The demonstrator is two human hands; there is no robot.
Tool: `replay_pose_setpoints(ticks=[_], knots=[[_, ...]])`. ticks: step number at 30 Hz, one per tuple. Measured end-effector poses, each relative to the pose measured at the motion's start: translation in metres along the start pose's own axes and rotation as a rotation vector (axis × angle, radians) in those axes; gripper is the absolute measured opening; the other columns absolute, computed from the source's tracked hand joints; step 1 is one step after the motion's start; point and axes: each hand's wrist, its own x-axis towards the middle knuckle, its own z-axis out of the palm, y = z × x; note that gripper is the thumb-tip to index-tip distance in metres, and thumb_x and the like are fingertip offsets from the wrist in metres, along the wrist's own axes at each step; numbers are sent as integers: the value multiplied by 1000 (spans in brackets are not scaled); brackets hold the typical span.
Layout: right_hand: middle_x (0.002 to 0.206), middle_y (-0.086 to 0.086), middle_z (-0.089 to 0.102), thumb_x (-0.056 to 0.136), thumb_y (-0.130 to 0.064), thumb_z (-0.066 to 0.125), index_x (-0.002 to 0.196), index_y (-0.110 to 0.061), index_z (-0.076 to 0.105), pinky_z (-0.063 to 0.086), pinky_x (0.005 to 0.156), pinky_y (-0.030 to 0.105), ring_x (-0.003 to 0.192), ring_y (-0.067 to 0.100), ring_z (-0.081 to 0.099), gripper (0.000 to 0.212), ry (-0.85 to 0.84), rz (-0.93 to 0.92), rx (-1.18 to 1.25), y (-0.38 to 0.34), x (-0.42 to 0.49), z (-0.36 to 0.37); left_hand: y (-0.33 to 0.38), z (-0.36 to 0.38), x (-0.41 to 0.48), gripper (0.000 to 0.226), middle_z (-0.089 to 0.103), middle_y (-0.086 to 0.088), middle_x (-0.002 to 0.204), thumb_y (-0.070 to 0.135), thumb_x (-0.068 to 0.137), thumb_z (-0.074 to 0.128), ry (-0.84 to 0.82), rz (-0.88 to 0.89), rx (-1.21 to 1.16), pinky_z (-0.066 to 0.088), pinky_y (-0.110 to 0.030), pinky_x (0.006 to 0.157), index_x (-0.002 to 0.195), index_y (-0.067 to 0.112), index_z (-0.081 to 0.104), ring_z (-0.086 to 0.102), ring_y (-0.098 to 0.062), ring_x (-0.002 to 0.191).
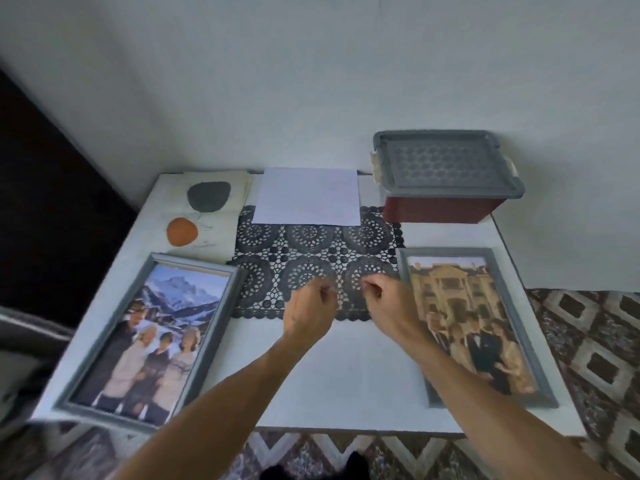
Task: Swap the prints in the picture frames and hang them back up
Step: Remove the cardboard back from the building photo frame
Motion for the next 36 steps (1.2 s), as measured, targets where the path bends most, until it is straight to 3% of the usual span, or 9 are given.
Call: replay_pose_setpoints(ticks=[4,9,12,14,18,26,30,33,36], knots=[[97,-1,74,98,-21,56,109,-14,72,49,72,26,80,13,63,21,-168,5,8,-46,-6,52,-52,-46,-10,20,70,-3,88,28,94,48,101,-67,-15,51,-39,76,96,19,66,62,-30,85],[85,-5,72,95,-22,55,96,-19,72,52,72,29,77,14,66,17,-306,12,61,-96,-22,109,-111,-97,-25,21,70,-7,100,29,97,48,185,-106,47,49,-36,73,104,20,66,63,-33,91],[77,-4,71,90,-31,55,84,-18,70,57,72,42,73,19,69,21,-376,57,116,-119,-31,140,-151,-125,-30,21,68,-5,100,28,96,47,215,-130,110,46,-33,69,100,19,66,64,-29,88],[79,-1,73,87,-36,53,86,-19,71,58,73,47,76,23,71,25,-408,81,126,-134,-38,159,-178,-143,-35,21,67,-7,107,25,95,48,223,-138,138,51,-37,78,102,19,66,63,-29,94],[81,2,75,91,-39,60,89,-18,71,59,76,46,80,25,72,24,-433,140,98,-154,-50,190,-225,-175,-45,30,51,-13,131,26,96,50,257,-239,210,45,-45,94,123,22,62,50,-33,115],[79,4,73,84,-49,69,75,-22,59,61,73,45,75,24,73,30,-307,313,109,-166,-62,217,-284,-202,-51,42,42,-17,137,33,99,43,221,-413,275,40,-52,100,135,12,43,42,-37,121],[81,7,73,87,-38,72,71,-25,58,62,69,44,72,24,73,25,-287,354,140,-170,-66,220,-289,-200,-50,39,51,-15,122,37,99,41,180,-425,247,45,-51,92,128,10,45,48,-34,109],[86,6,73,86,-39,73,84,-21,61,62,69,44,74,22,72,21,-293,369,158,-169,-67,223,-284,-198,-48,42,49,-15,119,41,99,40,205,-442,221,44,-51,91,126,10,46,46,-34,107],[94,-1,68,85,-44,71,103,-18,58,60,76,43,82,18,68,35,-288,392,160,-166,-68,225,-277,-199,-49,45,45,-16,119,45,100,37,281,-460,200,41,-49,91,124,9,48,44,-35,108]])
